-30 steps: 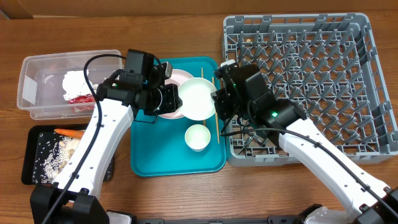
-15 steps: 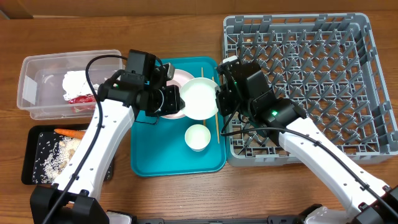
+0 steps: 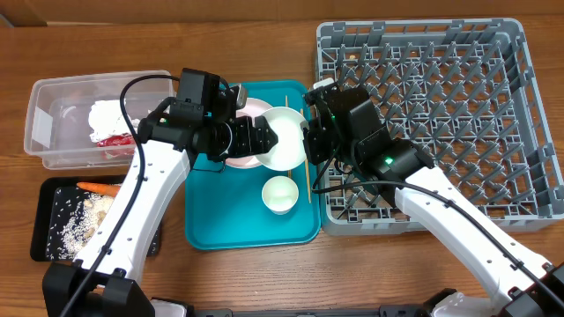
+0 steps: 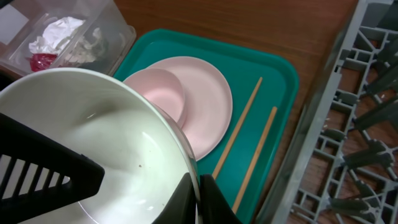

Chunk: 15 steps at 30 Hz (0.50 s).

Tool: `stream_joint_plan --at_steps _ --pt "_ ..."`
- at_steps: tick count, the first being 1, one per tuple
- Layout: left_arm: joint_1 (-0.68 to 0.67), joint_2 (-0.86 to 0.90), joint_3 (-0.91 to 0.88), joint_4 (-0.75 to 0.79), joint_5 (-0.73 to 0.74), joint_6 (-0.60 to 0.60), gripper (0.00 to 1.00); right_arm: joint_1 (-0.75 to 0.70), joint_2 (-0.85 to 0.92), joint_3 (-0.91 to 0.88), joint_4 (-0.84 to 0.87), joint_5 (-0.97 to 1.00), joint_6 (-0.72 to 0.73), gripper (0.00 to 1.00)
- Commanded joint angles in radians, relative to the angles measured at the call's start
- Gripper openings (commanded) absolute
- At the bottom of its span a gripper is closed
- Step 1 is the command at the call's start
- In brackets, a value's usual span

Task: Sort waste into correct bins and load items into the dishwasher
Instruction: 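Reach the right gripper to the bowl and grasp its rim, then release the bowl from the left gripper and carry it right over the rack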

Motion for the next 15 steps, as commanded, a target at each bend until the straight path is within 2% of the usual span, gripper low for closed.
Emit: stream_joint_plan --at_steps 1,7,13,15 --pt "0.022 -0.011 0.061 0.01 0.043 0.003 0.92 -0.004 -0.026 0.018 0.028 0.122 -0.004 0.04" --pt "0.066 -0.011 0.14 0.011 0.106 0.003 1.0 -0.005 -0.023 0.018 0.095 0.38 -0.01 0.04" --pt "0.08 -0.011 0.148 0.034 0.026 0.002 1.0 -0.029 0.031 0.017 0.276 0.61 -0.166 0.04" --pt "0.08 -0.011 0.148 0.032 -0.023 0.002 1.0 -0.05 0.059 0.017 0.363 0.72 -0.266 0.04"
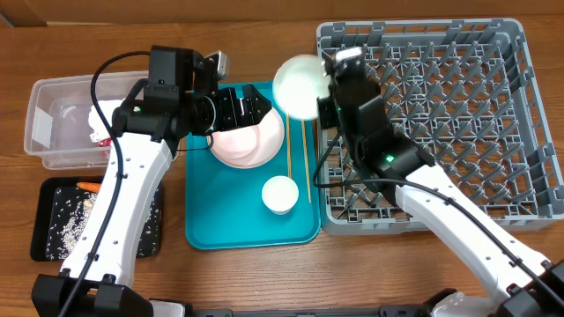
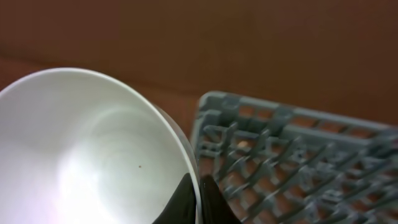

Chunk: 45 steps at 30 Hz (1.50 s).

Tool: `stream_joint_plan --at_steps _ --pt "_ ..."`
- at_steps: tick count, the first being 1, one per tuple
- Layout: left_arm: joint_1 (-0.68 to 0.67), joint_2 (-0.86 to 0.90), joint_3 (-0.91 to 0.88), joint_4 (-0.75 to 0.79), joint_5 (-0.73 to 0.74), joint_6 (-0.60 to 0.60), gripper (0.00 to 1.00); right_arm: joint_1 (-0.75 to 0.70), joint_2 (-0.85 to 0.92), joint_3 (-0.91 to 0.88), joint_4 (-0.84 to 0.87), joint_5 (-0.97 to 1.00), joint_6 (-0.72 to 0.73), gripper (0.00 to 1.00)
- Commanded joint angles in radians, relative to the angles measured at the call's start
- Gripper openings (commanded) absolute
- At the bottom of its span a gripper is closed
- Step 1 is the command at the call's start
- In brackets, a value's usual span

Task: Sort waste into correct bins and load items into the dishwasher
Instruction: 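Release the bowl from the left gripper and carry it right over the rack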

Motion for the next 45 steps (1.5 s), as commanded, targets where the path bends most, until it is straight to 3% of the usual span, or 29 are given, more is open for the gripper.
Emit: stream_joint_plan --at_steps 1,3,7,10,11,17,29,45 --pt "0.003 -0.011 0.019 -0.001 -0.089 0.005 1.0 -0.037 0.054 0.017 0.117 0.271 -0.189 0.04" --pt "0.003 -0.011 0.019 -0.013 -0.15 0.005 1.0 -0.084 0.086 0.017 0.254 0.41 -0.353 0.04" --pt "0.003 -0.011 0.019 -0.024 -0.197 0.005 1.0 -0.159 0.094 0.017 0.329 0.439 -0.534 0.07" --pt "0.003 -0.011 0.019 -0.024 -0.199 0.005 1.0 -0.231 0.094 0.017 0.34 0.438 -0.568 0.11" --pt "0.003 -0.011 0.019 -0.025 -0.199 0.005 1.0 -0.252 0.094 0.017 0.348 0.436 -0.568 0.05" --pt "0.003 -0.011 0.019 -0.024 -0.199 0.005 1.0 -0.359 0.116 0.017 0.347 0.29 -0.599 0.04" --pt "0.003 -0.011 0.019 -0.024 -0.199 0.005 1.0 -0.38 0.31 0.017 0.645 0.271 -1.055 0.04" --pt "0.003 -0.011 0.019 -0.024 -0.199 0.005 1.0 -0.372 0.365 0.016 0.587 0.164 -1.075 0.04"
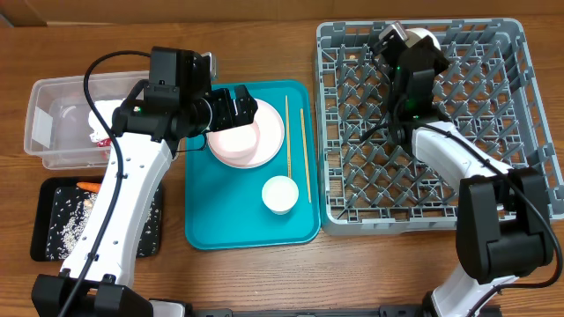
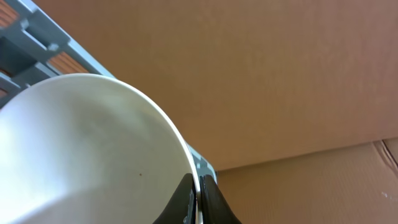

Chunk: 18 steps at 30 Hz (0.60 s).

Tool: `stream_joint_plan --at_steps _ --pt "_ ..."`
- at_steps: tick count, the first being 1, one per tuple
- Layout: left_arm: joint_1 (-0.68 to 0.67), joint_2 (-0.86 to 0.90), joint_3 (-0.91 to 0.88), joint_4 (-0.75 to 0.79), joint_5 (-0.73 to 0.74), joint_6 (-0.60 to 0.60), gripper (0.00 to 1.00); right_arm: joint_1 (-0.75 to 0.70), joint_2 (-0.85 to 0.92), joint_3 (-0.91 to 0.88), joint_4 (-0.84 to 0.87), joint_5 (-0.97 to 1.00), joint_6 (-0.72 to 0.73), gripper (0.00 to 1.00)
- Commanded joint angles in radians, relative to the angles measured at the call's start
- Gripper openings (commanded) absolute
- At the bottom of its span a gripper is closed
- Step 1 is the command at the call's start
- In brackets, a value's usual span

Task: Sort waste into correct bins and load items into the dishwasher
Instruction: 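Release the bowl from the left gripper and carry it right over the rack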

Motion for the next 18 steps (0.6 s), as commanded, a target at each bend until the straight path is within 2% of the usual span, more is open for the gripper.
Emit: stream_joint_plan --at_steps 1,9,15,18 --pt "0.003 -0.011 0.018 0.002 -0.006 0.005 1.0 0.005 -0.002 0.018 0.033 -0.033 -0.026 0.04" --pt "0.003 -0.011 0.018 0.002 -0.006 0.005 1.0 0.001 0.021 0.018 0.04 -0.07 -0.254 0.04" --pt "0.003 -0.011 0.018 0.002 -0.006 0.005 1.0 0.001 0.074 0.018 0.177 -0.047 -0.388 0.04" --pt "0.003 -0.011 0.018 0.001 -0.006 0.005 1.0 0.01 0.076 0.018 0.167 -0.045 -0.394 0.04"
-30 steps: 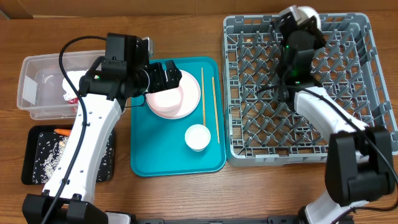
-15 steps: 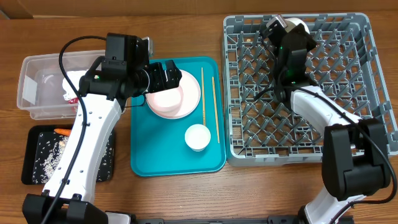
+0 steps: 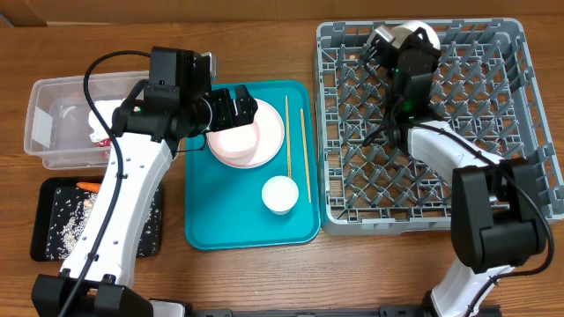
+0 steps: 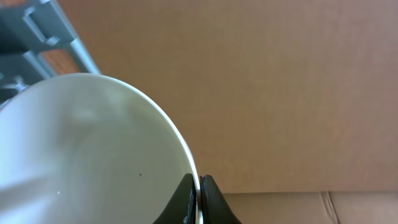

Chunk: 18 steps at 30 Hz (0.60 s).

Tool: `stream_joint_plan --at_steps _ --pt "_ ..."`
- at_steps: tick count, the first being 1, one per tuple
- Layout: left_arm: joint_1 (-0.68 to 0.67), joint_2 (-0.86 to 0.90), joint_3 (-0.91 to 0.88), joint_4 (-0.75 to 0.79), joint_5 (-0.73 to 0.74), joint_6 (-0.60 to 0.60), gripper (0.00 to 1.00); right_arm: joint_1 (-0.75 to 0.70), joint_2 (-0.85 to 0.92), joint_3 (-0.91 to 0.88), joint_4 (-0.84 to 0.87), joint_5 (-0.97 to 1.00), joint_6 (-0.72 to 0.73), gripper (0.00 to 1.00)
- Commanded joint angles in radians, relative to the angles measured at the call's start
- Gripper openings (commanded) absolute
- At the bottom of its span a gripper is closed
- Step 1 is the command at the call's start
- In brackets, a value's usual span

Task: Sort waste into correct bins and load items into the dishwasher
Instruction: 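Release the bowl from the left gripper and carry it right over the rack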

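Observation:
My right gripper (image 4: 199, 198) is shut on the rim of a white bowl (image 4: 93, 155), pinching it between both fingers. In the overhead view that bowl (image 3: 386, 37) is held tilted over the back left part of the grey dish rack (image 3: 493, 132). Over the pink plate (image 3: 256, 145) on the teal tray (image 3: 207, 220), my left gripper (image 3: 233, 107) hovers with its fingers spread and nothing in them. A small white cup (image 3: 279, 194) and two wooden chopsticks (image 3: 286, 132) also lie on the tray.
A clear plastic bin (image 3: 53, 132) holding crumpled paper waste stands at the far left. In front of it sits a black tray (image 3: 53, 238) with rice and a carrot piece. A brown cardboard wall backs the rack.
The white bowl in my right gripper has shifted slightly left and tipped further over the rack's back rows. The left arm has not moved.
My right gripper held the white bowl over the teal tray beside the left gripper. Then it had the bowl raised at the rack's left edge while the left gripper stood back over the pink plate. Later the bowl was over the rack's back rows, where it is now.

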Motion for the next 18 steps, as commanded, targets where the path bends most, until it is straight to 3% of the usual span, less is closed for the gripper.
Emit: stream_joint_plan --at_steps 1,18 --pt "0.003 -0.011 0.019 0.002 -0.006 0.005 1.0 0.012 0.013 0.018 0.002 0.013 -0.06 0.04" --pt "0.003 -0.011 0.019 0.002 -0.006 0.005 1.0 0.079 0.013 0.018 -0.055 0.108 -0.052 0.05"
